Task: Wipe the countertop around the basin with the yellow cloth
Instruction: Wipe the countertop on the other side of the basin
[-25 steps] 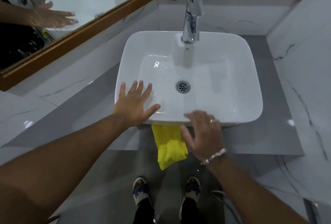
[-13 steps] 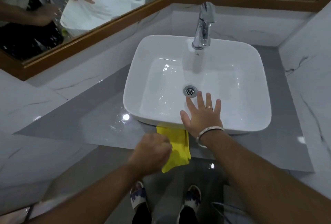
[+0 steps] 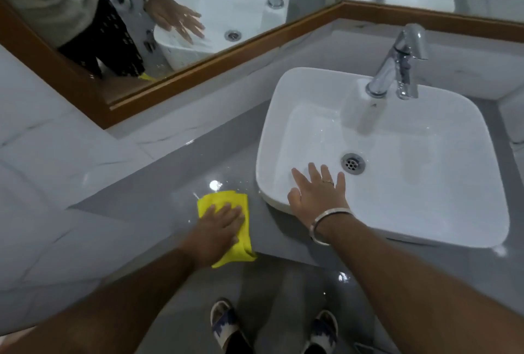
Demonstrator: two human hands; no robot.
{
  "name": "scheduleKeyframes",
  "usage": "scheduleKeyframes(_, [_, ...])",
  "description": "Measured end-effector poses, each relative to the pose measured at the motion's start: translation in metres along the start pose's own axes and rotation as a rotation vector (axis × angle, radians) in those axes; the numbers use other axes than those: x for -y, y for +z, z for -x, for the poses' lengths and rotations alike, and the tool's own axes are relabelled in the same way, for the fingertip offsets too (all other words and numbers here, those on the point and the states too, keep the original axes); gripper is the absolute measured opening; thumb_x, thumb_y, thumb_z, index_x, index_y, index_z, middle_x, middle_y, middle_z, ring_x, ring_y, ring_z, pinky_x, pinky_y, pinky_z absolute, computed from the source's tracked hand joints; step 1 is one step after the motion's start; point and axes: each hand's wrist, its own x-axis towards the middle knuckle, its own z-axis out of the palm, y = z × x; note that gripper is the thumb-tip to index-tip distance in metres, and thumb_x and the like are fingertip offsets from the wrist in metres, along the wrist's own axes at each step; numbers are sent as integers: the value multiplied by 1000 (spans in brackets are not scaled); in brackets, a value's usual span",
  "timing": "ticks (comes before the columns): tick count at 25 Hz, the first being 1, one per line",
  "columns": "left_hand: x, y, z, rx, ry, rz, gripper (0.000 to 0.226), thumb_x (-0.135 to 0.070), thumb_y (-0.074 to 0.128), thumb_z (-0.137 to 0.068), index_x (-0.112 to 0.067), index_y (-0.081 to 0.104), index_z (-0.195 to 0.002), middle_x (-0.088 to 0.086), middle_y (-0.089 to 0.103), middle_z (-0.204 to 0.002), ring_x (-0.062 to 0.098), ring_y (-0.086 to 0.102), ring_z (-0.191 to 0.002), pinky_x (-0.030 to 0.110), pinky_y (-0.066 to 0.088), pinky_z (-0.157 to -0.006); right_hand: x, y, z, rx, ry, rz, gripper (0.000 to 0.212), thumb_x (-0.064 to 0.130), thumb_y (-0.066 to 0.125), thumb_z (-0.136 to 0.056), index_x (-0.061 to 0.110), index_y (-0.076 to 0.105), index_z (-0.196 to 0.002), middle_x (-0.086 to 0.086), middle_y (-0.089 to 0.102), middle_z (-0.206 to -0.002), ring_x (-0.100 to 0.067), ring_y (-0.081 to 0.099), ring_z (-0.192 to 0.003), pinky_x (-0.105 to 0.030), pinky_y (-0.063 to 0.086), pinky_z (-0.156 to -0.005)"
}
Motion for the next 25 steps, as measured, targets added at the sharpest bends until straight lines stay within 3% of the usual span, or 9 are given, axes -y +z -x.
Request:
scheduleKeyframes(4, [10, 13, -37, 131, 300, -9, 58, -44, 27, -99, -12, 30, -147, 11, 47, -148, 30, 43, -136, 48, 29, -108, 13, 0, -3, -11, 31, -38, 72, 47, 8, -74, 31, 27, -142, -6, 23, -155, -29, 16, -142, -56, 10, -114])
scheduleKeyframes(8, [81, -12, -72, 118, -214, 27, 57, -35, 29, -93, -5, 27, -142, 22, 55, -137, 41, 57, -121, 54, 46, -97, 12, -7, -2, -10, 18, -5, 76, 48, 5, -72, 30, 32, -141, -4, 28, -154, -29, 22, -141, -54, 14, -114])
scheduleKeyframes(12, [56, -1, -81, 109, 312, 53, 60, -42, 34, -87, -8, 38, -137, 16, 58, -136, 32, 54, -126, 47, 44, -101, 15, -10, -2, -17, 8, -9, 71, 45, 13, -74, 27, 42, -136, -7, 39, -148, -31, 32, -136, -56, 20, -111])
scheduleKeyframes(13, [61, -4, -98, 116, 329, 23, 62, -42, 32, -86, -7, 40, -136, 17, 59, -134, 33, 56, -124, 48, 44, -100, 15, -11, -2, -26, 6, -24, 69, 43, 16, -74, 26, 46, -134, -8, 43, -146, -33, 36, -133, -56, 23, -109])
scheduleKeyframes(15, [67, -11, -133, 59, -71, 87, 68, -42, 26, -85, -3, 42, -139, 21, 54, -138, 36, 52, -127, 54, 40, -102, 17, -12, -1, -27, -6, -22, 67, 41, 19, -75, 24, 49, -132, -9, 47, -142, -34, 40, -130, -57, 26, -107])
scheduleKeyframes(17, [64, -12, -145, 174, -425, 110, 67, -42, 30, -84, -5, 50, -135, 16, 53, -141, 34, 50, -130, 54, 37, -104, 18, -13, -2, -30, -4, -18, 67, 41, 20, -75, 23, 48, -133, -10, 47, -142, -35, 40, -130, -57, 26, -107])
scheduleKeyframes(19, [49, -2, -112, 238, -360, 129, 62, -42, 42, -83, -7, 54, -133, 14, 54, -141, 34, 52, -128, 53, 32, -105, 19, -13, -1, -33, -2, -24, 68, 41, 19, -74, 23, 47, -134, -10, 46, -143, -34, 38, -132, -57, 25, -108])
scheduleKeyframes(22, [79, 5, -33, 44, 17, -8, 62, -45, 45, -84, -11, 52, -134, 13, 53, -142, 34, 53, -128, 52, 27, -104, 19, -15, 0, -38, 12, -24, 71, 43, 14, -74, 25, 42, -137, -9, 40, -147, -32, 33, -135, -54, 21, -111])
scheduleKeyframes(25, [118, -6, -33, 6, -372, -41, 63, -44, 42, -83, -7, 54, -133, 15, 53, -141, 38, 52, -127, 52, 31, -106, 20, -14, 2, -35, 12, -17, 72, 44, 11, -74, 27, 40, -138, -8, 38, -149, -31, 30, -137, -52, 21, -112])
